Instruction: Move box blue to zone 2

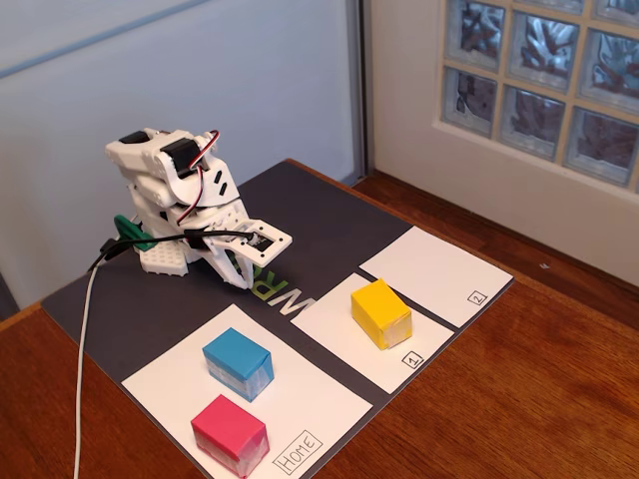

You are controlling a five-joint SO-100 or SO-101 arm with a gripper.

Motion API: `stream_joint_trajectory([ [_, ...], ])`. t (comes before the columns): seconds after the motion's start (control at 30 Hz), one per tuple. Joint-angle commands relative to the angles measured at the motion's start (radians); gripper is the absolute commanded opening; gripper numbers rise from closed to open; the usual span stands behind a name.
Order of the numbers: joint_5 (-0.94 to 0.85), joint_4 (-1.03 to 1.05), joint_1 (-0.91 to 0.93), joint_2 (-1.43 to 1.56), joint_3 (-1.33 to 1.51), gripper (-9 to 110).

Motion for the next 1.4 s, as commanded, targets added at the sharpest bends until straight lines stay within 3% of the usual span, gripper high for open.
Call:
stream_joint_trajectory([
  [0.0,-0.017,0.063,0.008,0.052,-0.002,0],
  [0.3,-0.192,0.048,0.028,0.052,-0.002,0],
  [0.63,-0.172,-0.072,0.003,0.017,-0.064,0],
  [0.77,-0.133,-0.187,0.0,-0.403,-0.313,0],
  [0.9,-0.149,-0.086,0.017,-0.908,-0.792,0],
  [1.1,-0.281,-0.006,0.103,-1.137,-1.143,0],
  [1.37,-0.465,0.009,0.23,-1.371,-1.385,0],
])
